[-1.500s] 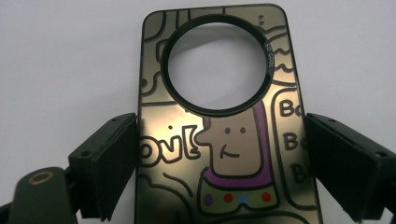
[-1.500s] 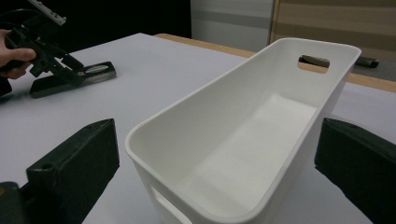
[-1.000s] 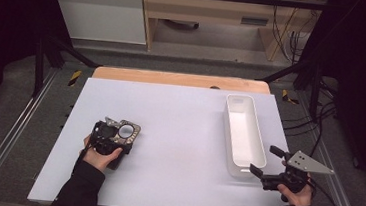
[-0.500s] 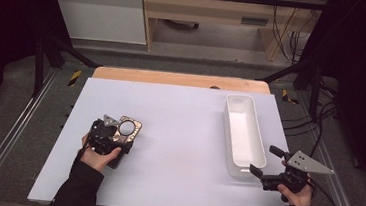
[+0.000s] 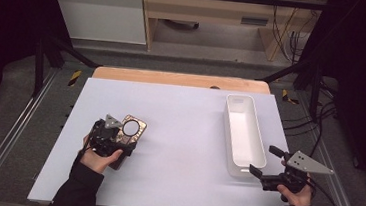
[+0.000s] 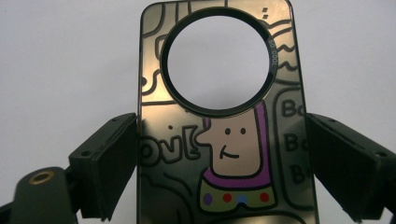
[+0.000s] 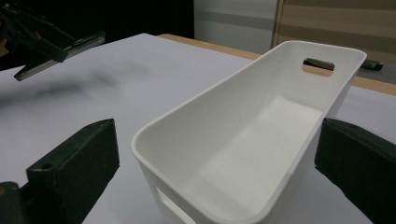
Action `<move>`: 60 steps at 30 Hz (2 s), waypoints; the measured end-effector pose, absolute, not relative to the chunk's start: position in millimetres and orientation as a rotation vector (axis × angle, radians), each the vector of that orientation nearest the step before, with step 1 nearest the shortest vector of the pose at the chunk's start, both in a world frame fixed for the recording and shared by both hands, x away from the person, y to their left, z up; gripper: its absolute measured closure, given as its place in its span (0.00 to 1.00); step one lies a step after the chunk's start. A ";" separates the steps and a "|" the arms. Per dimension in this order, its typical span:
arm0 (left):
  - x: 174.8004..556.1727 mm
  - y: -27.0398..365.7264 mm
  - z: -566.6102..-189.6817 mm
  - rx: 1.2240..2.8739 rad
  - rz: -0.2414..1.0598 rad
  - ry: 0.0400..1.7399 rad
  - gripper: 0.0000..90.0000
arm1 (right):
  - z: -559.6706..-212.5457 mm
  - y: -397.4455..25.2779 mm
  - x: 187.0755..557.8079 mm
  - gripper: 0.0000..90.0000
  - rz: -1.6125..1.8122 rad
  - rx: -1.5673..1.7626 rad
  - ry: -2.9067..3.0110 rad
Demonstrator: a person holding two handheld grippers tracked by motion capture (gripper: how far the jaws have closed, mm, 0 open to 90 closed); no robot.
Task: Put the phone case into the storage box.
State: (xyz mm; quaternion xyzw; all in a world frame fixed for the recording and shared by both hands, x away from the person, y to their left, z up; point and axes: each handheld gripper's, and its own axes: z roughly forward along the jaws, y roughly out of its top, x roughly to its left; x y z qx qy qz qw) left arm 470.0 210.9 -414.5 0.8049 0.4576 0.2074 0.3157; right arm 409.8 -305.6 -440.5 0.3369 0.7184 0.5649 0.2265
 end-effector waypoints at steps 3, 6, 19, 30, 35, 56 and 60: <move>466.9 207.4 -411.4 2.126 0.547 1.181 0.13 | -440.0 -305.4 409.4 0.00 1.558 0.927 1.980; 463.4 203.3 -408.4 2.129 0.545 1.153 0.13 | -439.5 -304.9 409.3 0.00 1.559 0.921 1.983; 452.6 188.6 -401.4 2.152 0.526 1.051 0.13 | -436.9 -301.4 407.9 0.00 1.557 0.900 1.995; 441.9 175.0 -395.1 2.172 0.515 0.969 0.13 | -434.8 -296.6 406.8 0.00 1.556 0.876 2.011; 438.3 168.7 -394.7 2.190 0.504 0.928 0.13 | -433.7 -294.3 406.1 0.00 1.556 0.861 2.020; 426.2 145.8 -397.3 2.252 0.454 0.787 0.13 | -431.3 -282.0 405.3 0.00 1.549 0.805 2.067; 424.7 142.7 -397.0 2.258 0.430 0.757 0.13 | -430.8 -278.6 405.5 0.01 1.546 0.789 2.084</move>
